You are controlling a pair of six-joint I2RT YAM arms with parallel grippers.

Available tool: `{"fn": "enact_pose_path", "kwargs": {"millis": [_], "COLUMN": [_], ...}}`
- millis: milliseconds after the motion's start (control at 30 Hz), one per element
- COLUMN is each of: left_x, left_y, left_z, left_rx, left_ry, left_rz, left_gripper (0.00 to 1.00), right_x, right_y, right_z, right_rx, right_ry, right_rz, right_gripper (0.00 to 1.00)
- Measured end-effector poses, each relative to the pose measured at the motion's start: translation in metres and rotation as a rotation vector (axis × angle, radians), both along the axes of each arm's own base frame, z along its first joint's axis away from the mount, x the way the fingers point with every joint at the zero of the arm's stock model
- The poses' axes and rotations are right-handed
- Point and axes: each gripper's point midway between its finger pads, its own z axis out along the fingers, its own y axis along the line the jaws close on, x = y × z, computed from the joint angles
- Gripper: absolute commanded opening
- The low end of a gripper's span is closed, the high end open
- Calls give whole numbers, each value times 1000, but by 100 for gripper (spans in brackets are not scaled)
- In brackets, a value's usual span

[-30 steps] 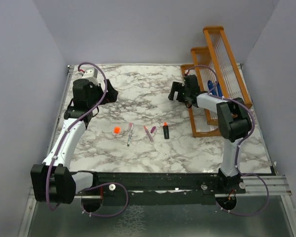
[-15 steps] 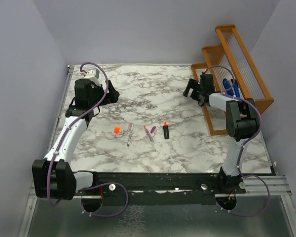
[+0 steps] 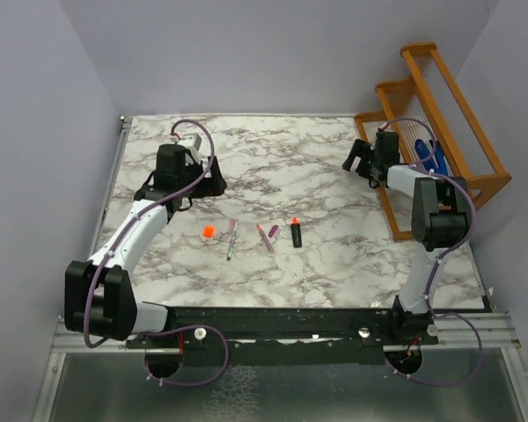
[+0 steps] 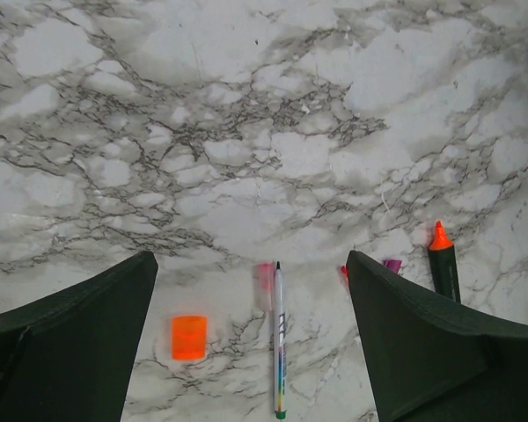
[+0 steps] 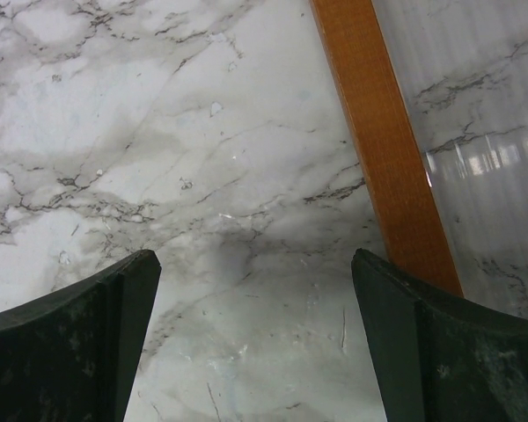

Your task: Insert the pens into the pen caps

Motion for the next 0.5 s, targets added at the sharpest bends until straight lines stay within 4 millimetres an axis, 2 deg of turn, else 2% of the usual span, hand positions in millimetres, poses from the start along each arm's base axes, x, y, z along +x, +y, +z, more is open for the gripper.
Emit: {"fn": "enact_pose_path", "kwargs": {"millis": [167,267,367,500], "left_x": [-16,-23,-24,-28], "left_y": [-21,-28,-25,-15], "left_z": [-34,-39,-41,-45], "left_rx": [79,109,127,147], "left_ry": [104,121,124,129], "left_rz": [-56,-69,-49,-3], "left_gripper": [87,87,88,92], "right_x": [-13,-25,-39,-70], "right_y": [7,18,46,99], "right_z": [2,2,4,20], "right_rx": [39,46,44,51], "right_ry": [8,27,51,47], "right_rz": [39,61,119,243], "right_gripper": [95,95,95,95]}}
